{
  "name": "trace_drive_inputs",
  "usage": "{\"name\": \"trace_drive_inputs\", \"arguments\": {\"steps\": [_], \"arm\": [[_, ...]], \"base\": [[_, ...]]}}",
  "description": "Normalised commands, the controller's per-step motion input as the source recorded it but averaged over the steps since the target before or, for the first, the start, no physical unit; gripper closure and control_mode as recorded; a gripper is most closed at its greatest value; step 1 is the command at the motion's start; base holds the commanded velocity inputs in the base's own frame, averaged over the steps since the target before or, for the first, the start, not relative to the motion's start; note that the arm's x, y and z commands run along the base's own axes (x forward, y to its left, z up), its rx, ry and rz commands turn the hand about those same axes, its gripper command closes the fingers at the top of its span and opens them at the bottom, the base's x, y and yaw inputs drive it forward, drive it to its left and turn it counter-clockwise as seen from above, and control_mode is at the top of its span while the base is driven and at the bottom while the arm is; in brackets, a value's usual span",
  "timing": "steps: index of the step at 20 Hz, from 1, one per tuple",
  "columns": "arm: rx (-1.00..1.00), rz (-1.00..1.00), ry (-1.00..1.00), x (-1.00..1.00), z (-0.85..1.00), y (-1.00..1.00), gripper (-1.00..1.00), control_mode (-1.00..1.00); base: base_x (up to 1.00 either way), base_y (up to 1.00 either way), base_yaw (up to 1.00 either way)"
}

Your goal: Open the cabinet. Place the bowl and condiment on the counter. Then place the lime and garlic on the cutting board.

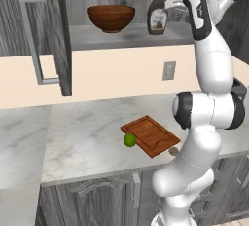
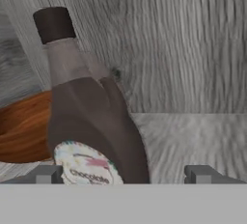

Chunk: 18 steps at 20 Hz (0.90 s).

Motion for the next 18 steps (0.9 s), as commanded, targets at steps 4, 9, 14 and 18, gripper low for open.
{"name": "trace_drive_inputs", "arguments": {"steps": [4, 9, 14, 18], "arm": [[0.0, 0.03, -0.01, 0.04, 0.0, 0.02, -1.0, -1.0], [0.0, 0.07, -0.02, 0.0, 0.0, 0.11, -1.0, -1.0], [0.0, 0.1, 0.0, 0.01, 0.0, 0.06, -1.0, -1.0], [0.01, 0.11, 0.0, 0.18, 0.0, 0.01, -1.0, -1.0]], "base": [[0.0, 0.0, 0.0], [0.0, 0.0, 0.0], [0.0, 0.0, 0.0], [0.0, 0.0, 0.0]]}}
